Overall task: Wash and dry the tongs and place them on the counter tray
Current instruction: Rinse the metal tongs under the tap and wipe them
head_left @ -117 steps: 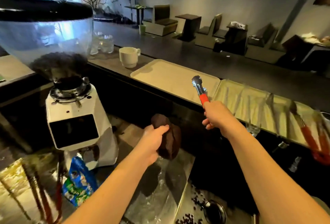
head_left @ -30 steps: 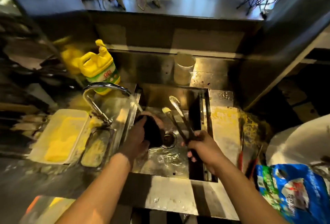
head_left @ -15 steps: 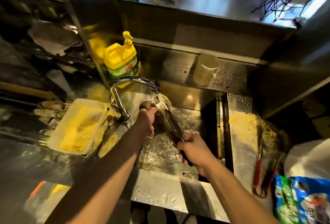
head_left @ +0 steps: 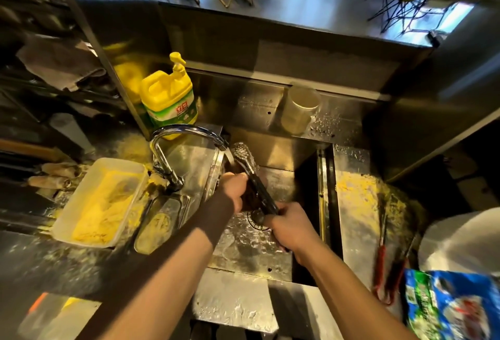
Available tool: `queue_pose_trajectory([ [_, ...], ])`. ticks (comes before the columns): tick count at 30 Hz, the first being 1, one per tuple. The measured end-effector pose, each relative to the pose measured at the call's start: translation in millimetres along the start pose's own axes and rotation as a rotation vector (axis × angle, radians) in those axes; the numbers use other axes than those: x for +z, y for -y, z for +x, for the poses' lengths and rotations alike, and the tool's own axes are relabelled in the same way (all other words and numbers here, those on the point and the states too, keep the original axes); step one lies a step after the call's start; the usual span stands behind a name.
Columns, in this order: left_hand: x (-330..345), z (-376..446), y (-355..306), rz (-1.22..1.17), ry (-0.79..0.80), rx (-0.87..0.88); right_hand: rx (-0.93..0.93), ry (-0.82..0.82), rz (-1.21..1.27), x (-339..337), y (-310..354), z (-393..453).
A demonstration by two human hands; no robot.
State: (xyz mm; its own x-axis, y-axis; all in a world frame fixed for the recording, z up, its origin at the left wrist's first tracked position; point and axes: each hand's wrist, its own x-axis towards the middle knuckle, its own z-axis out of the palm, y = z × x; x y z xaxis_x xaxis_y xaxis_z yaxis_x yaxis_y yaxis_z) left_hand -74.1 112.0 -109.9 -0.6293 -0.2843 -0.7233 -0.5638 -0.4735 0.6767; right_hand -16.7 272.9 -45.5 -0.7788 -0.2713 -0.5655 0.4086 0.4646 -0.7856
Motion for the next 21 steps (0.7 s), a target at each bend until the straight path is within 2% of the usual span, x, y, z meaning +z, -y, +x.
queue_pose_trajectory([
  [3, -10, 11, -10, 0.101, -0.045, 0.014, 0.005, 0.04, -0.054, 0, -5, -6],
  [5, -12, 18, -10, 0.028, -0.074, 0.001, 0.003, 0.048, -0.082, -6, -6, -7],
  [9, 4, 14, 11, -0.124, 0.013, -0.092, -0.036, 0.027, -0.152, -1, 4, 2],
  [11, 1, 14, 6, -0.192, -0.037, -0.053, -0.055, 0.056, -0.16, -3, 0, -2],
  [13, -6, 26, -1, -0.221, -0.175, -0.024, -0.039, 0.084, -0.093, -15, -7, -10],
  [16, -15, 28, -4, -0.179, -0.308, 0.006, -0.024, 0.054, -0.017, -37, -13, -20],
  [19, -23, 33, 4, -0.246, -0.302, 0.046, -0.004, -0.043, -0.082, -48, -14, -16],
  [21, -25, 32, 10, -0.256, -0.189, 0.059, -0.031, -0.073, -0.206, -47, -14, -9],
])
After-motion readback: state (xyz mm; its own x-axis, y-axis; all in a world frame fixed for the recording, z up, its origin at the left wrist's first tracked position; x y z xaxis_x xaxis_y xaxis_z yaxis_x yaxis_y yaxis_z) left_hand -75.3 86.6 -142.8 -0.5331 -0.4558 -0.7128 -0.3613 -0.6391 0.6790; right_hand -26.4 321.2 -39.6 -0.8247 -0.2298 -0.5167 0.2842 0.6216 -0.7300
